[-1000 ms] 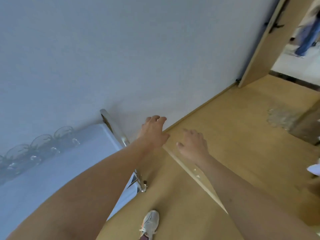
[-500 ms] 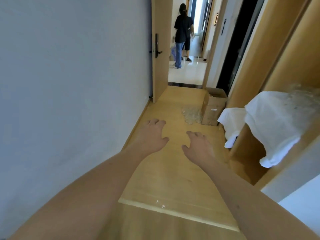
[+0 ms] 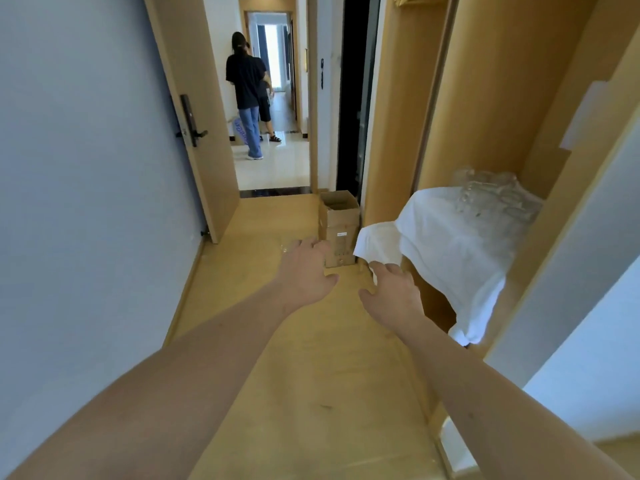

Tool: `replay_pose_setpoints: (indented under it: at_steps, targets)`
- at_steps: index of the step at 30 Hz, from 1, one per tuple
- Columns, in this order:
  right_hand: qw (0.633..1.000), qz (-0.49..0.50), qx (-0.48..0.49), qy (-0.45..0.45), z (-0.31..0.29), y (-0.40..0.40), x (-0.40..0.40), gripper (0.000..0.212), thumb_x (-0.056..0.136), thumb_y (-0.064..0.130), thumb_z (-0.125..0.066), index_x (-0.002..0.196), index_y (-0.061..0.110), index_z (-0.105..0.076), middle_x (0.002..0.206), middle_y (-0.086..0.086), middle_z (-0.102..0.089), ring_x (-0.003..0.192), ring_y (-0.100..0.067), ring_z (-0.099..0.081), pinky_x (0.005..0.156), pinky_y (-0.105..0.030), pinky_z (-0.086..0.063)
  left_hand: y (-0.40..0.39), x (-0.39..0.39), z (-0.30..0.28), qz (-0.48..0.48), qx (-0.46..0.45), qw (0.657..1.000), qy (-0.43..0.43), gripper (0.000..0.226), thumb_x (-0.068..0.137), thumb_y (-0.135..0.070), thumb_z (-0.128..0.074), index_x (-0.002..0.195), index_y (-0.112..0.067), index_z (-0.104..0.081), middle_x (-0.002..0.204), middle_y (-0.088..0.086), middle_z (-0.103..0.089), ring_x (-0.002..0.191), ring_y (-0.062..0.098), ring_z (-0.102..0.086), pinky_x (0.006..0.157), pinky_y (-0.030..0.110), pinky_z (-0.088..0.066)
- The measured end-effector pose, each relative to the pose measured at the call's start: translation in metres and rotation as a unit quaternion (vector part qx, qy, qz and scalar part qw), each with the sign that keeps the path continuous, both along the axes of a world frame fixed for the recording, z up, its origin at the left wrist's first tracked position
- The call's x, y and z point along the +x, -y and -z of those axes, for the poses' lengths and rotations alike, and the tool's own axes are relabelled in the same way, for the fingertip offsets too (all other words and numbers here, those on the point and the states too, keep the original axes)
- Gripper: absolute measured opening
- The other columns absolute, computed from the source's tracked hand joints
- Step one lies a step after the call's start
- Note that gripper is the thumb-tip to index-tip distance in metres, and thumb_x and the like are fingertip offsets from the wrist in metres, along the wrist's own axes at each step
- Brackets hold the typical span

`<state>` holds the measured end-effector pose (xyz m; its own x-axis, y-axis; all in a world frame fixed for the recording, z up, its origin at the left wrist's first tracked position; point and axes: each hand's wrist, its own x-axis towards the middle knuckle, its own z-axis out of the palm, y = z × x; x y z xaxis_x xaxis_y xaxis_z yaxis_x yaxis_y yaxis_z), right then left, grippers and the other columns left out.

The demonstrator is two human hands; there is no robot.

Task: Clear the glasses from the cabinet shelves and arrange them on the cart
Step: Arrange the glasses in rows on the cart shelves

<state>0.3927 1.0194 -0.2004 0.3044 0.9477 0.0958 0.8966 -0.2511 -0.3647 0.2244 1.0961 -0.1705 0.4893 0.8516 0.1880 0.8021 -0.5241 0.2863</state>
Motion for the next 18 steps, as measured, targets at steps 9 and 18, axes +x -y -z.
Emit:
replay_pose_setpoints:
  at_steps: [9,18]
  targets:
    - [0.998,0.06,0.033,-0.005,-0.016,-0.11,0.104,0.058,0.095,0.041,-0.054,0.149,0.024,-0.04,0.141,-0.005,-0.05,0.125,-0.03,-0.047,0.098,-0.043,-0.044,-0.111,0.114,-0.023,0.064,0.018,0.997,0.039,0.053,0.086,-0.035,-0.072,0.134,-0.02,-0.056,0.126,0.009,-0.059,0.122,0.033,-0.048,0.092,0.035,-0.042]
    - [0.987,0.162,0.009,-0.009,-0.009,-0.176,0.172,0.06,0.096,0.039,-0.056,0.15,0.025,-0.038,0.142,-0.004,-0.048,0.129,-0.03,-0.042,0.1,-0.04,-0.039,-0.21,0.204,-0.011,0.163,0.003,0.987,0.014,0.065,0.089,-0.042,-0.068,0.147,-0.024,-0.045,0.143,0.006,-0.049,0.134,0.029,-0.04,0.105,0.044,-0.042]
